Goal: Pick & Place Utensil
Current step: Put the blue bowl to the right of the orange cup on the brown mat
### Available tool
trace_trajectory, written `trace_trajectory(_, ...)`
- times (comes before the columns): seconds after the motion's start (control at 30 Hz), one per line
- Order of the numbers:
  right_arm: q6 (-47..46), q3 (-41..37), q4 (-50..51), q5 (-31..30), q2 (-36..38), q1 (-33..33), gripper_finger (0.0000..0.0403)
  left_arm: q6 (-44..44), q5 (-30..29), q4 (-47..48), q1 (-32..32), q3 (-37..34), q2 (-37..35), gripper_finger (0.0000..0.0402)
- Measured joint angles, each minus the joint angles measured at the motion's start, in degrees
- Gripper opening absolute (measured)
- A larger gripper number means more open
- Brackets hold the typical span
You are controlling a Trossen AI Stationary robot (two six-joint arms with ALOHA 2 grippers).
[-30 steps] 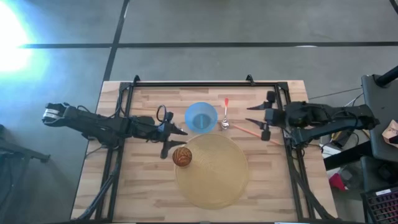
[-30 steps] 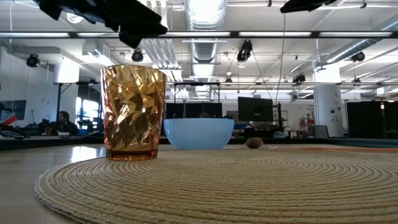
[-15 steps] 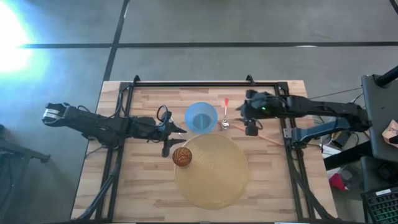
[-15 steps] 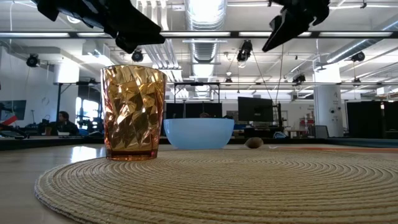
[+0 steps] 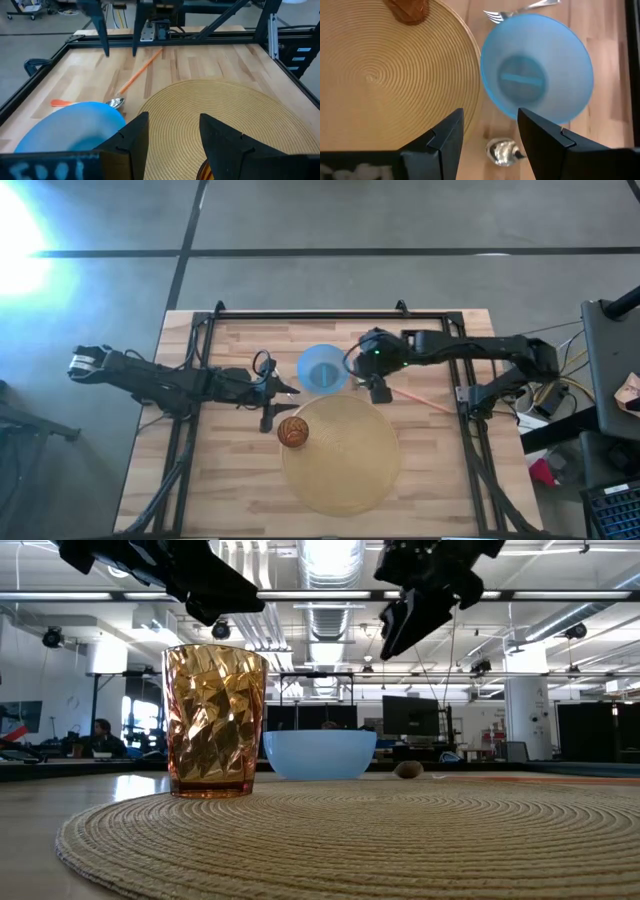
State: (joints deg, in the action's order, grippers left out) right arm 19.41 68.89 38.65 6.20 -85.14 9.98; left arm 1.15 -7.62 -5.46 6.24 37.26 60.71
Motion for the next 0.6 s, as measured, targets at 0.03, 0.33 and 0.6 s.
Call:
trace_trajectory(0.03,0.5,0.6,0.0,0.2,-0.9,-0.1,0.0185,0.0,0.0,0.0,0.0,0.0,0.0,0.0168)
trace_trajectory(0.33,4.7,3.9,-0.3,3.5,-8.2,-0.5,0.0185,1.8,-3.2,2.6,0.0,0.0,0.0,0.0168)
trace_trajectory(0.6,6.4,4.9,-4.2,3.5,-14.7,-0.7,0.0185,2.3,-6.8,4.3,0.0,0.0,0.0,0.0168)
